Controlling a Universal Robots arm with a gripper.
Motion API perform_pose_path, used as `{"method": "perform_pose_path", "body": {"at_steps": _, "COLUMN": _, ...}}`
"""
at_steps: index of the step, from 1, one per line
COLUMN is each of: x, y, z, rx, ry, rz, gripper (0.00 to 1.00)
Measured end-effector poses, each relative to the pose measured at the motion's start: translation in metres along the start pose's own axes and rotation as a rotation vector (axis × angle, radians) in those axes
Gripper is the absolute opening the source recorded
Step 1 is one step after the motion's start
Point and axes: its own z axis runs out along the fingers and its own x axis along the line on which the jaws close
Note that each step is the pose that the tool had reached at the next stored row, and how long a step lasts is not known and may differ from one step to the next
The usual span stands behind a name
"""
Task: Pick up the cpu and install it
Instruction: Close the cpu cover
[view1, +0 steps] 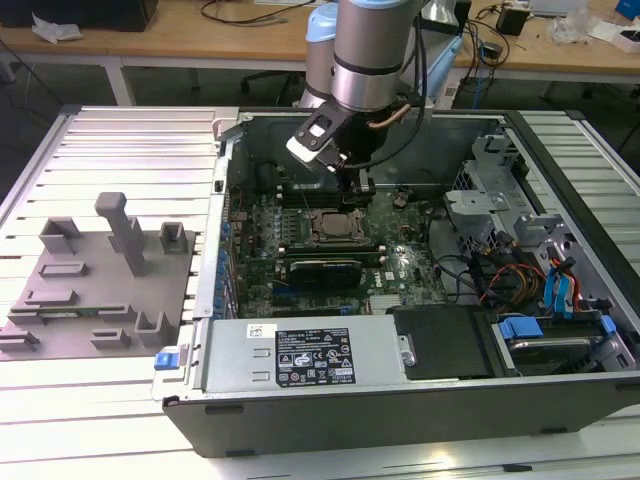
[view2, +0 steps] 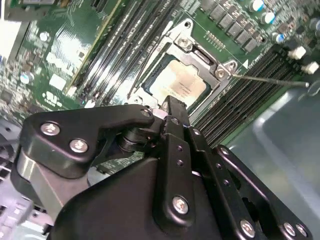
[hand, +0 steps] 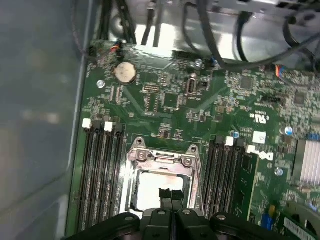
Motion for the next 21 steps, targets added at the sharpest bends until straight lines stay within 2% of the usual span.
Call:
{"method": "perform_pose_path", "body": {"at_steps": 4, "x": 0.0, "y": 0.0, "z": 0.0001, "rx": -0.0022, "ry": -0.0015, "rz": -0.114, "gripper": 0.11}}
{"method": "perform_pose_path", "body": {"at_steps": 14, "x": 0.0, "y": 0.0, "z": 0.0004, "rx": -0.0061, "ry": -0.004, "rz": -0.312, "gripper": 0.11}}
{"method": "perform_pose_path", "body": {"at_steps": 21, "x": 0.0, "y": 0.0, "z": 0.0005, "rx": -0.0096, "ry": -0.0062, "rz": -0.488, "gripper": 0.11}}
